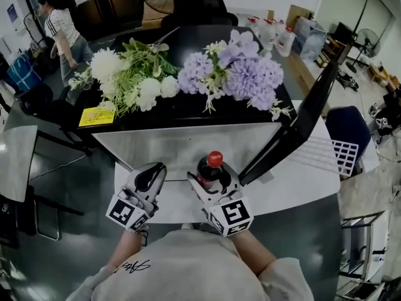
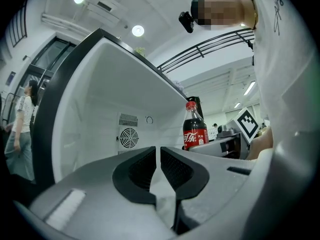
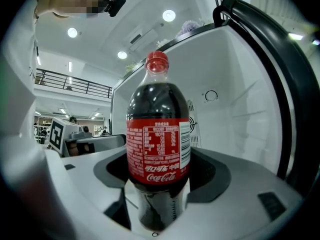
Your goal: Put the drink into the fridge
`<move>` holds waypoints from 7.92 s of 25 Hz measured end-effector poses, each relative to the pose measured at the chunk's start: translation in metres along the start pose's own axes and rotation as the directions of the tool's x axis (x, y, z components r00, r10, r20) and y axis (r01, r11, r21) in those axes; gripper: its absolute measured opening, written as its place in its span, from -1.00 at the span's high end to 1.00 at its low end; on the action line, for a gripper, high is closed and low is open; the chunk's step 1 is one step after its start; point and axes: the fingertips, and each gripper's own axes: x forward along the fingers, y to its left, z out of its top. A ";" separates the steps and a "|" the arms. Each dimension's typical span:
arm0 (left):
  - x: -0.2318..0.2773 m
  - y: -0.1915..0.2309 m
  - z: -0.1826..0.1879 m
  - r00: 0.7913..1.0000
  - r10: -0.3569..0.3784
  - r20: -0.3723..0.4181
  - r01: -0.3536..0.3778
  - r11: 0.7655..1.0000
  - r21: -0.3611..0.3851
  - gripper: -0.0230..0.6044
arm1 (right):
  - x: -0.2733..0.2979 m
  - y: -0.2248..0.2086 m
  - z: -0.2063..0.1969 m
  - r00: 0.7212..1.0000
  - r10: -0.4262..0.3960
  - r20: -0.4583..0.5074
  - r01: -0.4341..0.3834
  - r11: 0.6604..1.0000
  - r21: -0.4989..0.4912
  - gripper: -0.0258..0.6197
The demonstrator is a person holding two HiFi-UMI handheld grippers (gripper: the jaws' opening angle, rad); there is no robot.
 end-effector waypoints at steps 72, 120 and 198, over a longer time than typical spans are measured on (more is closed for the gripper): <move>-0.060 0.004 -0.024 0.978 0.174 -0.117 -0.174 0.985 0.011 0.83 | 0.131 -0.077 -0.088 0.995 -0.051 -0.085 0.045 0.997 -0.066 -0.03; -0.068 0.012 -0.028 0.966 0.226 -0.124 -0.228 0.974 0.000 0.83 | 0.162 -0.108 -0.092 0.994 -0.093 -0.051 0.089 0.993 -0.077 -0.03; -0.004 -0.016 -0.014 0.999 0.017 -0.043 -0.018 1.000 -0.023 0.83 | 0.096 -0.084 -0.043 0.993 -0.078 -0.088 0.080 0.997 0.016 -0.04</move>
